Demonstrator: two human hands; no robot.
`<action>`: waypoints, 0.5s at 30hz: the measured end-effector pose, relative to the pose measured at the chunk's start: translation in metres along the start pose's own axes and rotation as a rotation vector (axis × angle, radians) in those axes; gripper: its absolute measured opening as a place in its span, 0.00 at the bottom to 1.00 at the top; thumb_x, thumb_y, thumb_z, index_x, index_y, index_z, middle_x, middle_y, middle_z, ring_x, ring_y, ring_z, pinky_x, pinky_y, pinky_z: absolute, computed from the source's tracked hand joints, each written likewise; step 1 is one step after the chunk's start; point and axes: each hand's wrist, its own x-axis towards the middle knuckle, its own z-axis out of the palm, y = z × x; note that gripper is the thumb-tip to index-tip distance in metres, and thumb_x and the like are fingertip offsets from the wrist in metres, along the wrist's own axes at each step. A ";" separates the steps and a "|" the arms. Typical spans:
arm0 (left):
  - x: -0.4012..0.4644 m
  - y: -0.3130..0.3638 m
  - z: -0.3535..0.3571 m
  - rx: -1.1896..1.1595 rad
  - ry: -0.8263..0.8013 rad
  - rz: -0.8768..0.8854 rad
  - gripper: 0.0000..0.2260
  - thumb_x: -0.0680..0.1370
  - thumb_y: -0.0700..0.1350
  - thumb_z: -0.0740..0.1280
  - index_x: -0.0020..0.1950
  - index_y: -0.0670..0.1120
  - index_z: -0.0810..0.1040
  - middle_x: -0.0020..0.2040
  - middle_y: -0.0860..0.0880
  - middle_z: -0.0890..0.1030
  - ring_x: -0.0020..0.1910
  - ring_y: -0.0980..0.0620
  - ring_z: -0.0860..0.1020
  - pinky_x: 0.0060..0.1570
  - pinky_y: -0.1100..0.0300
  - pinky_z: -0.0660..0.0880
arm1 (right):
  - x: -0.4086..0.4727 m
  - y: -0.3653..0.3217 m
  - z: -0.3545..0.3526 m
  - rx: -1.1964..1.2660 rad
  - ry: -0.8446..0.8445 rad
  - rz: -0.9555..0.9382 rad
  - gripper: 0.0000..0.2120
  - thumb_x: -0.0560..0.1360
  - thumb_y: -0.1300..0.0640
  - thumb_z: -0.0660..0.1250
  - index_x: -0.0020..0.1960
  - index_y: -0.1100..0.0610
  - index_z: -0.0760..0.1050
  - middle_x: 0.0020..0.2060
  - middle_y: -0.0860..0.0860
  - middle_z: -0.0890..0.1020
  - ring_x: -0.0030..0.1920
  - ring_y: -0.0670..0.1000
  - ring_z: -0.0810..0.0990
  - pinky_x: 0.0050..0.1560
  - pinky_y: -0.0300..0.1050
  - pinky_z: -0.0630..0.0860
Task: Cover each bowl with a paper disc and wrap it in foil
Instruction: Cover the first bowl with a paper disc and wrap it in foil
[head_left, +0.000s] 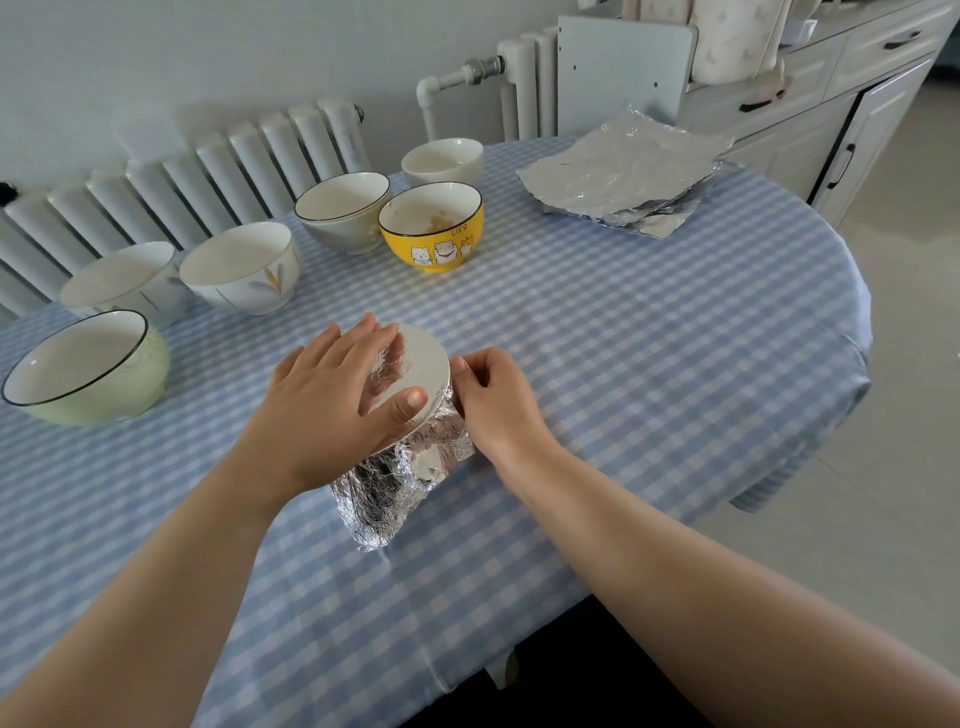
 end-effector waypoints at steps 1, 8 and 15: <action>0.000 0.000 0.000 0.001 0.000 0.000 0.52 0.62 0.82 0.35 0.79 0.57 0.55 0.81 0.56 0.53 0.80 0.51 0.49 0.76 0.49 0.48 | 0.001 0.000 0.000 0.000 -0.001 0.004 0.08 0.82 0.52 0.61 0.47 0.54 0.72 0.34 0.46 0.77 0.34 0.44 0.73 0.34 0.39 0.69; 0.000 -0.002 0.001 -0.012 0.002 0.010 0.49 0.64 0.81 0.38 0.80 0.58 0.53 0.81 0.56 0.53 0.80 0.50 0.50 0.75 0.47 0.49 | 0.004 -0.001 0.002 0.065 -0.028 0.094 0.06 0.82 0.53 0.61 0.49 0.54 0.73 0.37 0.47 0.77 0.36 0.46 0.74 0.38 0.41 0.72; -0.001 0.005 -0.001 -0.028 -0.002 -0.008 0.46 0.66 0.78 0.42 0.80 0.57 0.52 0.81 0.55 0.54 0.80 0.50 0.50 0.75 0.48 0.50 | 0.008 0.004 0.005 -0.015 -0.032 0.068 0.07 0.81 0.62 0.57 0.51 0.53 0.73 0.42 0.49 0.77 0.40 0.49 0.76 0.35 0.41 0.71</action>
